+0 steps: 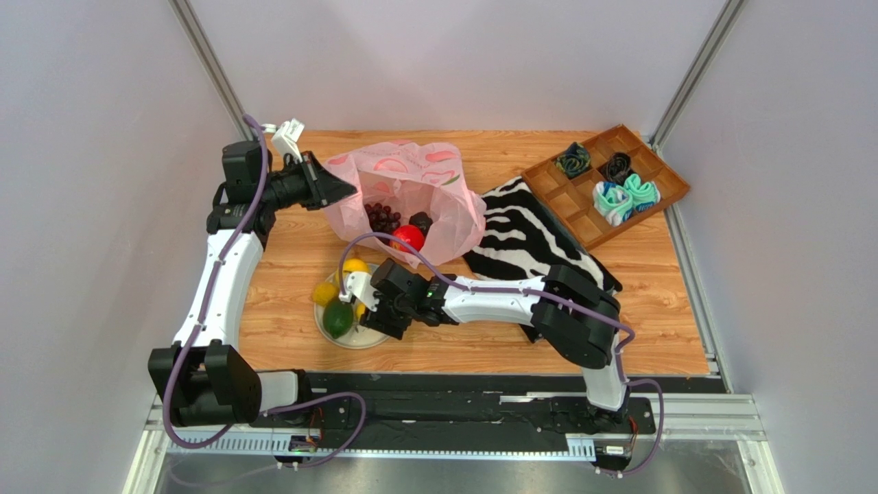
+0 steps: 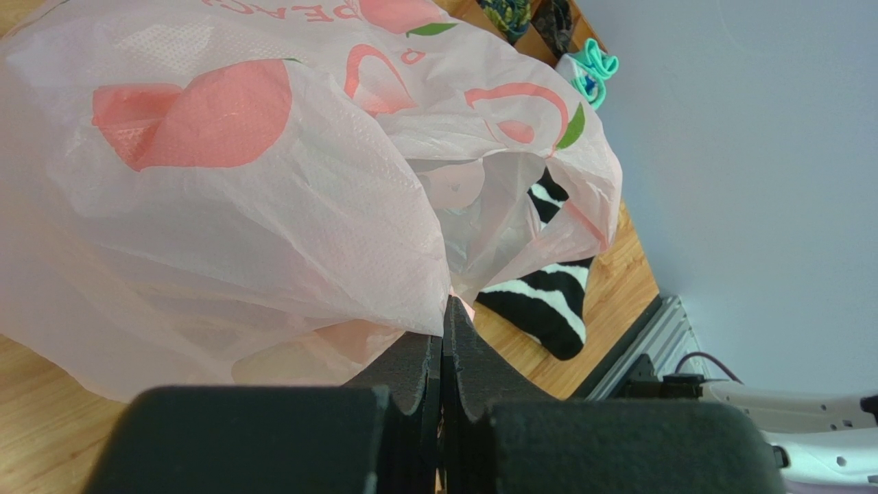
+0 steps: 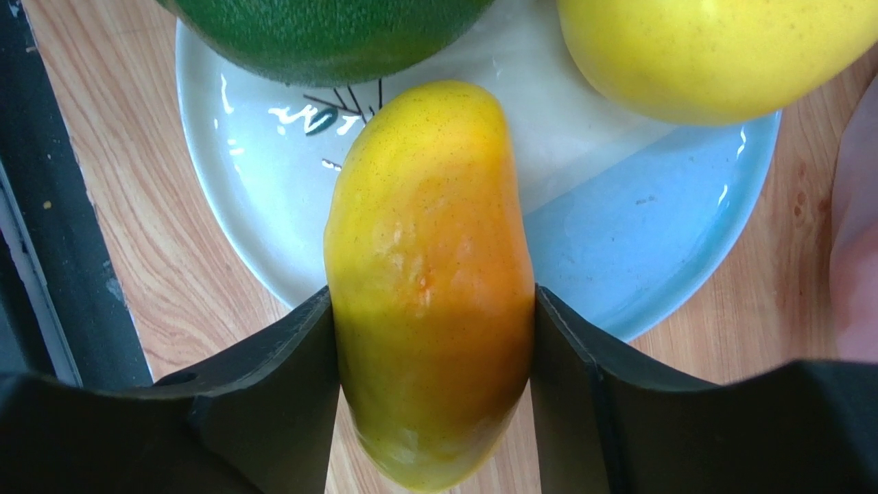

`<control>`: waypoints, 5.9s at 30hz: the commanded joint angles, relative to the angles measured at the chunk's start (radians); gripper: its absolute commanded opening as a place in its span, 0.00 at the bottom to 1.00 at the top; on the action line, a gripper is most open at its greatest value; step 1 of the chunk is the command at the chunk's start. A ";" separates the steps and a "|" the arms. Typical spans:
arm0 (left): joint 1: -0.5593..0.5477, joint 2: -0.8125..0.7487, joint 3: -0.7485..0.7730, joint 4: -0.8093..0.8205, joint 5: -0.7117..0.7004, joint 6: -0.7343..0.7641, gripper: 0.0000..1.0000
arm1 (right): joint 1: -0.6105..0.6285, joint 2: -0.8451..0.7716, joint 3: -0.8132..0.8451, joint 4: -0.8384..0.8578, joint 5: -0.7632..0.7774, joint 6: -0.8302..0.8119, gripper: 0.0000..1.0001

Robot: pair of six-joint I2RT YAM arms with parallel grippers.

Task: Place the fruits into the plastic bag

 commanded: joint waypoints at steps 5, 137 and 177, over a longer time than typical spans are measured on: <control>0.002 -0.005 0.015 0.039 0.010 -0.004 0.00 | -0.013 -0.192 -0.081 0.042 -0.067 0.057 0.32; -0.003 -0.008 0.019 0.024 0.003 0.004 0.00 | -0.035 0.226 0.423 0.072 0.267 0.301 0.80; -0.003 -0.005 0.019 0.027 0.004 0.005 0.00 | -0.004 -0.243 0.074 0.212 -0.037 0.269 0.31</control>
